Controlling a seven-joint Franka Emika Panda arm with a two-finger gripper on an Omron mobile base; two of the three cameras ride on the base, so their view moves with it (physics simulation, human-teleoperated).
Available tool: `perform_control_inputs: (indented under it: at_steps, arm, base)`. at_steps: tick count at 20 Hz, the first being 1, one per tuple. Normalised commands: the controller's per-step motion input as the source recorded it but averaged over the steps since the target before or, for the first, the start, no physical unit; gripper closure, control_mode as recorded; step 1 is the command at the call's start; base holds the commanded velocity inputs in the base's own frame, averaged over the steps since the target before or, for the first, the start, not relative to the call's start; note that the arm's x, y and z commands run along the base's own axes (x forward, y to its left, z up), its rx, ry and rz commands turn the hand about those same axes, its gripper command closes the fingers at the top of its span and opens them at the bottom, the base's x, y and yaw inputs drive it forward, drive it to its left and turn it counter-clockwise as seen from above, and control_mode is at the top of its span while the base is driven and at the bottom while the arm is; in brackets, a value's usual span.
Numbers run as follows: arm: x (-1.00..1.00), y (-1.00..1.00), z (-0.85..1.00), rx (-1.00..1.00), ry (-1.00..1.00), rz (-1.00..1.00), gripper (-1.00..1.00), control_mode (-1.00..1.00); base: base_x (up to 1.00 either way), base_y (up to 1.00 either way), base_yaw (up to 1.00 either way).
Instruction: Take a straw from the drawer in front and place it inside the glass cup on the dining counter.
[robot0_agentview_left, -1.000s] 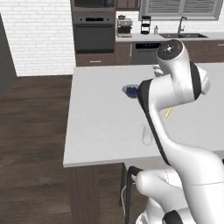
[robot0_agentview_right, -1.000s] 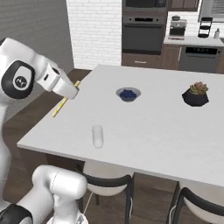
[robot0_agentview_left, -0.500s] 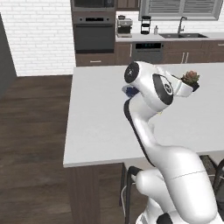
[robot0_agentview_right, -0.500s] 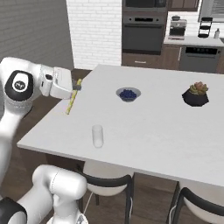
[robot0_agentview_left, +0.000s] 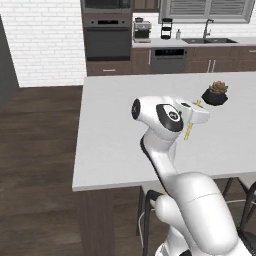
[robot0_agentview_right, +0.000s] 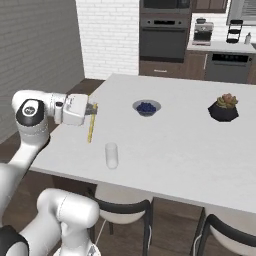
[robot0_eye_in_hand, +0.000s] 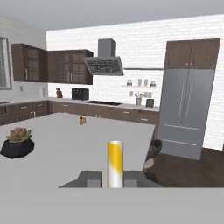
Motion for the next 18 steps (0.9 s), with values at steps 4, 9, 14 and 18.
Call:
perform_control_inputs:
  at_steps: [4, 9, 14, 18]
  arm:
    - [0.54, 0.02, -0.24, -0.03, 0.06, -0.07, 1.0, -1.0]
    - [0.47, 0.07, -0.2, -0.02, 0.03, -0.05, 1.0, -1.0]
    - [0.41, 0.01, -0.27, -0.03, 0.05, -0.08, 1.0, -1.0]
    - [0.38, 0.0, -0.26, -0.03, 0.04, -0.09, 1.0, -1.0]
  base:
    - [0.0, 0.0, 0.0]
    - [0.0, 0.0, 0.0]
    - [0.0, 0.0, 0.0]
    - [0.0, 0.0, 0.0]
